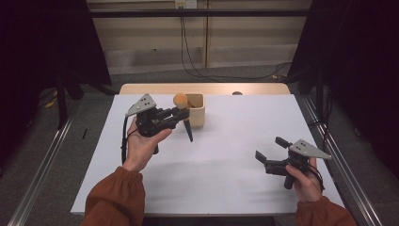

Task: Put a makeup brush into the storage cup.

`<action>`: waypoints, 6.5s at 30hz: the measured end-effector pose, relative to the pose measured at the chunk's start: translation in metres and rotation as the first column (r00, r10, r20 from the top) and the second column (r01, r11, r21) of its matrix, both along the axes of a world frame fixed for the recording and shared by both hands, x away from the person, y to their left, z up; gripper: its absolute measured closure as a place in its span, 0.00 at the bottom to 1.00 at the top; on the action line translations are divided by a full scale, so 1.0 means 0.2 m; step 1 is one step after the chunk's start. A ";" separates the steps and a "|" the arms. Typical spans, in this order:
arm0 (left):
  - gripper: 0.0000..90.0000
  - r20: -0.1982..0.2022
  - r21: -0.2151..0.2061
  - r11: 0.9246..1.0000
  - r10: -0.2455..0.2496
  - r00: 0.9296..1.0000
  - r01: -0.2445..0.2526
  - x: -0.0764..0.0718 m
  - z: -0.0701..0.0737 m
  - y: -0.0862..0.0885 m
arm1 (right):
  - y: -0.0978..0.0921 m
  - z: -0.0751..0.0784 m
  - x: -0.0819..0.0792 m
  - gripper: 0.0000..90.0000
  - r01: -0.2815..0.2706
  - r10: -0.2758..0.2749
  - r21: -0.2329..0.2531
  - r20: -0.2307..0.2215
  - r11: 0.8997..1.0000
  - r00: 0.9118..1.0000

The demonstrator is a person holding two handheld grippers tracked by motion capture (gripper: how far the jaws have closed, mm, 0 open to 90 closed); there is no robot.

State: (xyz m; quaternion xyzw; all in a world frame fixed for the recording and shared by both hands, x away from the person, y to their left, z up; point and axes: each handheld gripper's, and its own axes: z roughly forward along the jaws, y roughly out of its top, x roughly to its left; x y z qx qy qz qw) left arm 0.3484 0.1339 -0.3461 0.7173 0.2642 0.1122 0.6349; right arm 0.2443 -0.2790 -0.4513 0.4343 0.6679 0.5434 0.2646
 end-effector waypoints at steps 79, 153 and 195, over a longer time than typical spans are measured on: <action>0.81 0.011 0.150 0.978 0.146 0.989 -0.146 0.49 -0.11 -0.33 | 0.00 -0.04 -0.03 0.01 -0.056 0.054 0.047 0.033 0.997 0.998; 0.02 0.067 0.084 0.968 0.230 0.971 -0.235 0.28 -0.18 0.05 | -0.03 -0.04 -0.03 0.00 -0.031 0.029 0.030 0.066 0.999 0.997; 0.05 0.018 0.108 0.960 0.259 0.966 -0.259 -0.23 -0.42 0.45 | -0.04 -0.05 -0.05 0.00 -0.008 0.008 0.009 0.054 1.000 0.999</action>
